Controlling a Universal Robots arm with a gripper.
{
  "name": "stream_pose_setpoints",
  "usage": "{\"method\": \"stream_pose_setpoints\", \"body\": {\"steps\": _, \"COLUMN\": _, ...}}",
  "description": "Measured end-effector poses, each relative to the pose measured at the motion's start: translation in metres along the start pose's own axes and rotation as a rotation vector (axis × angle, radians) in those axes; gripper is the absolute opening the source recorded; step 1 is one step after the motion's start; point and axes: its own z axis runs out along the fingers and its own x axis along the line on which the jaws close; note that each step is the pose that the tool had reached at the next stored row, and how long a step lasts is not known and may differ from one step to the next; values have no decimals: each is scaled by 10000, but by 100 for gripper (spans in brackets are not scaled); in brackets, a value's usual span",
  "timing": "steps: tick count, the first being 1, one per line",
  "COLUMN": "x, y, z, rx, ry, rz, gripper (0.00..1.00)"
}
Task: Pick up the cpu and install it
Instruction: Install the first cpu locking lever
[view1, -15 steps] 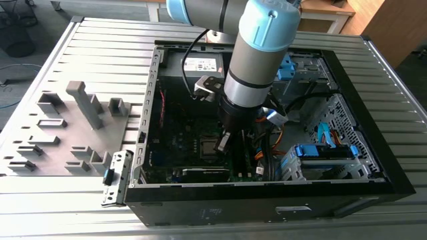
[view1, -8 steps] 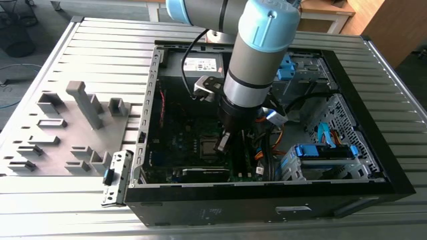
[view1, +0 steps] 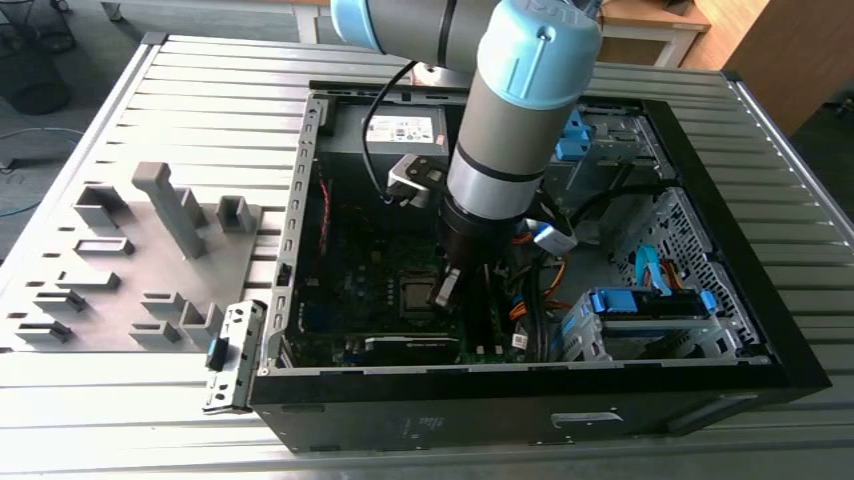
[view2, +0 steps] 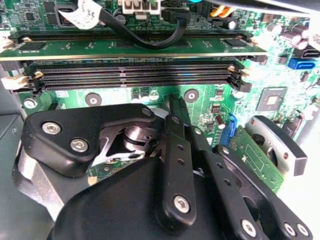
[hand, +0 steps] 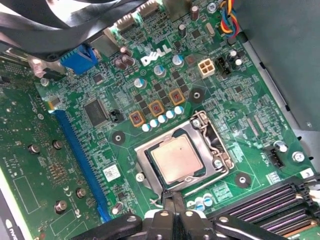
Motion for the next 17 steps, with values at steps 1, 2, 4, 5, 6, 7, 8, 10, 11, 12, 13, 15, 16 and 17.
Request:
{"method": "stream_pose_setpoints", "body": {"steps": 1, "x": 0, "y": 0, "z": 0, "rx": -1, "ry": -1, "rz": 1, "gripper": 11}}
{"method": "stream_pose_setpoints", "body": {"steps": 2, "x": 0, "y": 0, "z": 0, "rx": -2, "ry": -1, "rz": 1, "gripper": 11}}
{"method": "stream_pose_setpoints", "body": {"steps": 4, "x": 1, "y": -1, "z": 0, "rx": -2, "ry": -1, "rz": 0, "gripper": 11}}
{"method": "stream_pose_setpoints", "body": {"steps": 5, "x": 1, "y": -1, "z": 0, "rx": -2, "ry": -3, "rz": 0, "gripper": 11}}
{"method": "stream_pose_setpoints", "body": {"steps": 6, "x": 2, "y": -1, "z": -8, "rx": -3, "ry": -7, "rz": -1, "gripper": 11}}
{"method": "stream_pose_setpoints", "body": {"steps": 7, "x": 4, "y": 1, "z": -23, "rx": -7, "ry": -21, "rz": 0, "gripper": 11}}
{"method": "stream_pose_setpoints", "body": {"steps": 8, "x": 6, "y": 2, "z": -45, "rx": -8, "ry": -25, "rz": 1, "gripper": 11}}
{"method": "stream_pose_setpoints", "body": {"steps": 10, "x": 21, "y": 2, "z": -118, "rx": -2, "ry": -2, "rz": 1, "gripper": 11}}
{"method": "stream_pose_setpoints", "body": {"steps": 11, "x": 26, "y": 2, "z": -149, "rx": -2, "ry": -6, "rz": 0, "gripper": 11}}
{"method": "stream_pose_setpoints", "body": {"steps": 12, "x": 32, "y": 3, "z": -185, "rx": -2, "ry": -4, "rz": 0, "gripper": 11}}
{"method": "stream_pose_setpoints", "body": {"steps": 13, "x": 39, "y": 3, "z": -226, "rx": -2, "ry": -2, "rz": 0, "gripper": 11}}
{"method": "stream_pose_setpoints", "body": {"steps": 15, "x": 54, "y": 5, "z": -315, "rx": -2, "ry": -3, "rz": 0, "gripper": 11}}
{"method": "stream_pose_setpoints", "body": {"steps": 16, "x": 62, "y": 6, "z": -360, "rx": -1, "ry": -1, "rz": 0, "gripper": 11}}
{"method": "stream_pose_setpoints", "body": {"steps": 17, "x": 68, "y": 6, "z": -396, "rx": -2, "ry": -2, "rz": 0, "gripper": 11}}
